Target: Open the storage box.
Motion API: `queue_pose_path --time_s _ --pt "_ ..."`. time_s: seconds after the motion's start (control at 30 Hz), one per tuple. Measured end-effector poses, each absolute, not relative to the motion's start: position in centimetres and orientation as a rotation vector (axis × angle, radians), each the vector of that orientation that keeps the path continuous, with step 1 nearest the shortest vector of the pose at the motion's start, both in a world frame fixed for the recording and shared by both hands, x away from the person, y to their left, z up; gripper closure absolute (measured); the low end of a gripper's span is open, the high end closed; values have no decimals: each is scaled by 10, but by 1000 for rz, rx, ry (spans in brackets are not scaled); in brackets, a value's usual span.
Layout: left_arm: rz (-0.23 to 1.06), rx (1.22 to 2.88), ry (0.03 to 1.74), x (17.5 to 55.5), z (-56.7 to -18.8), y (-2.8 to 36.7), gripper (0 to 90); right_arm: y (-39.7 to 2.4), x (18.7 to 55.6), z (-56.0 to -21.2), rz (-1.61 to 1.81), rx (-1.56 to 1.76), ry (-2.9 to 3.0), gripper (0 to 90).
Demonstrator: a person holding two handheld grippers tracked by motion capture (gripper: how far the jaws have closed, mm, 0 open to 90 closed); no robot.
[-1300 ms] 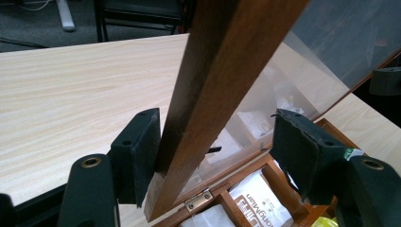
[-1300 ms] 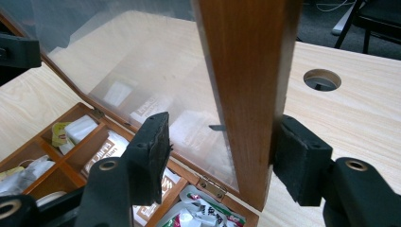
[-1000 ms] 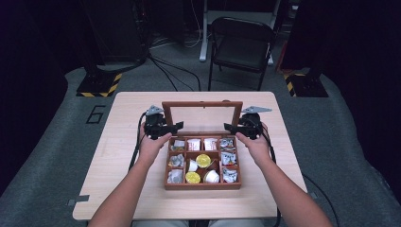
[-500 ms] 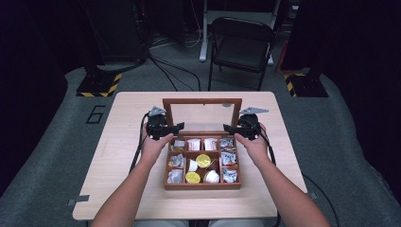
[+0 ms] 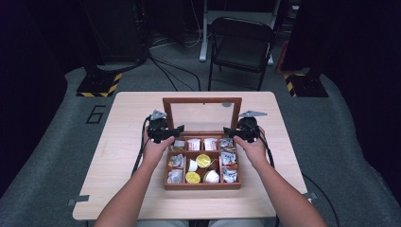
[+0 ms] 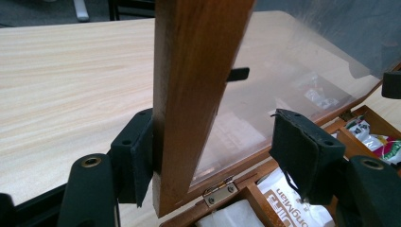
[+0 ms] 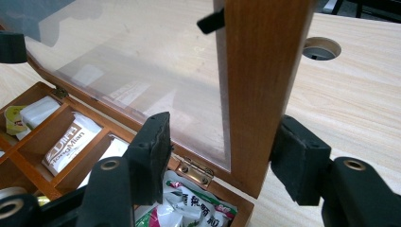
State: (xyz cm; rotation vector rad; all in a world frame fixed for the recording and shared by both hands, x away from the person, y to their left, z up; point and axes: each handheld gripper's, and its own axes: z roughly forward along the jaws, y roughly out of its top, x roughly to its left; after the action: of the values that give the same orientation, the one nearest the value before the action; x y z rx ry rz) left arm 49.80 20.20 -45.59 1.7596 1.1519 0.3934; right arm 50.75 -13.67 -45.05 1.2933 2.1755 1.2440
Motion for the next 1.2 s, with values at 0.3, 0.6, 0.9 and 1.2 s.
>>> queue_pose_path --time_s 0.3,0.6,0.9,1.2 --pt "362 1776 1187 500 -469 204 354 -136 509 -454 1238 1293 2178 411" --pt "362 1778 1200 503 -470 203 367 -135 510 -455 1219 1303 2161 455" --pt "369 1772 1217 505 -471 202 388 -135 512 -456 1203 1306 2145 479" --pt "374 1768 1228 508 -473 202 407 -134 515 -458 1201 1336 2131 486"
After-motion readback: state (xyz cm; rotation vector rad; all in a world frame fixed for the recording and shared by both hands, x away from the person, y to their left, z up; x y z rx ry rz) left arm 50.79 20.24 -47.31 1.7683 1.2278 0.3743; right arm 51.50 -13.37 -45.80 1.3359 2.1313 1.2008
